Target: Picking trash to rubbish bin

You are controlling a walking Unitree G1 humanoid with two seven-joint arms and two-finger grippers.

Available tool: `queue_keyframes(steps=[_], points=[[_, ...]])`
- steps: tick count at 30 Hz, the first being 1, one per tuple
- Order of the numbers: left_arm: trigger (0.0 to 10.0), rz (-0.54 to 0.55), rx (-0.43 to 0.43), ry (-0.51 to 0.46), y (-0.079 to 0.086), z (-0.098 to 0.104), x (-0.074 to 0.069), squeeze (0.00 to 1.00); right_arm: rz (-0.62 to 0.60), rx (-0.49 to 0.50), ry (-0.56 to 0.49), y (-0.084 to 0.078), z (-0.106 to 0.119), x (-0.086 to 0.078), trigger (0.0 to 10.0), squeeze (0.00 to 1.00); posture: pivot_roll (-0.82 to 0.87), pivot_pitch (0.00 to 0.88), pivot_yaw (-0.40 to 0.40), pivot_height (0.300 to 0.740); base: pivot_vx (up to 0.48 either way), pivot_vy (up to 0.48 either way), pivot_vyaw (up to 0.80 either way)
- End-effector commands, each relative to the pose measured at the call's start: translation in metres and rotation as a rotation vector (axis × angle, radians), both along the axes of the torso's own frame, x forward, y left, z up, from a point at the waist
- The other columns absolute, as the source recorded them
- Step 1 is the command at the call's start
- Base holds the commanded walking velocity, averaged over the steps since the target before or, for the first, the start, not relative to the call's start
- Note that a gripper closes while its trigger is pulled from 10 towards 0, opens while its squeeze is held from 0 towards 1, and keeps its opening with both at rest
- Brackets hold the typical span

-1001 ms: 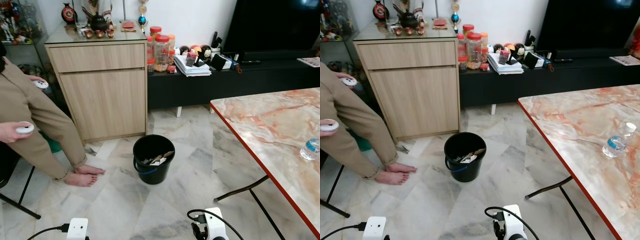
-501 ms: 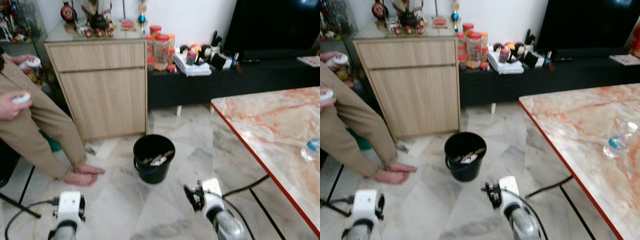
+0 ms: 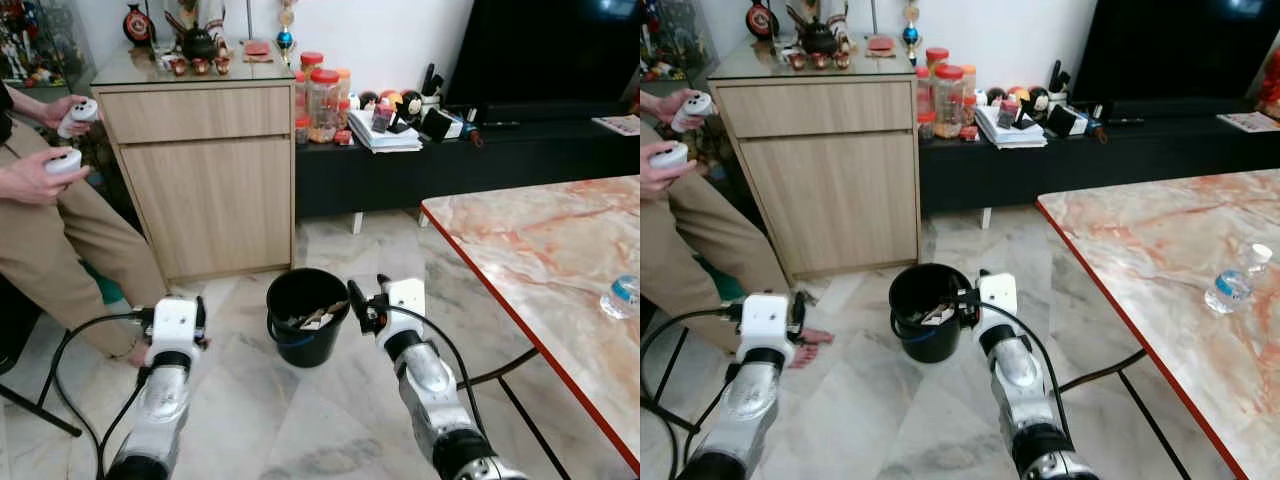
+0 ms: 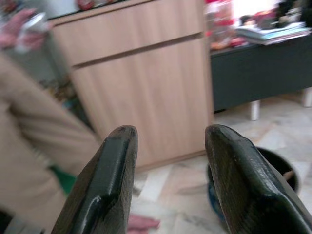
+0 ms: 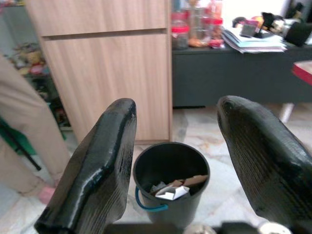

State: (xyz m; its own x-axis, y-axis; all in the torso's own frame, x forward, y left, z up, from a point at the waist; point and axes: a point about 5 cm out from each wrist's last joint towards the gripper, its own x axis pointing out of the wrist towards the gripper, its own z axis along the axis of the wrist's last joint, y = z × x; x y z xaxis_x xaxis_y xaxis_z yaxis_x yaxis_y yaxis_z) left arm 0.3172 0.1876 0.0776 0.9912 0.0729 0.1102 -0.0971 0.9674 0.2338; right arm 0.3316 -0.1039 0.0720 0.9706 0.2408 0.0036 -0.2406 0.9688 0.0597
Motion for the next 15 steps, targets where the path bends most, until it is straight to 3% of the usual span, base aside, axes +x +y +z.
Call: queue_keyframes(steps=[1,3,9,13,15], points=[[10.0,-0.045,0.027,0.022,-0.009,-0.003,0.002,0.0,-0.043,0.003,0.034,-0.006,-0.004,0.001,10.0,0.0,0.14,0.0,-0.062,0.74,0.0,0.0,0.0],[10.0,-0.048,0.026,0.027,-0.01,-0.003,0.003,0.0,-0.055,-0.006,0.041,-0.008,-0.005,0.0,10.0,0.0,0.14,0.0,-0.062,0.74,0.0,0.0,0.0],[10.0,-0.084,0.05,0.045,-0.02,-0.007,0.002,0.0,-0.238,-0.032,0.139,-0.045,-0.023,-0.005,10.0,0.0,0.13,0.0,-0.067,0.74,0.0,0.0,0.0],[10.0,-0.075,0.048,0.057,-0.017,-0.009,0.002,0.0,-0.372,-0.07,0.176,-0.074,-0.03,-0.011,10.0,0.0,0.13,0.0,-0.067,0.74,0.0,0.0,0.0],[10.0,-0.073,0.049,0.058,-0.015,-0.009,0.002,0.0,-0.392,-0.075,0.173,-0.081,-0.03,-0.012,10.0,0.0,0.13,0.0,-0.067,0.74,0.0,0.0,0.0]])
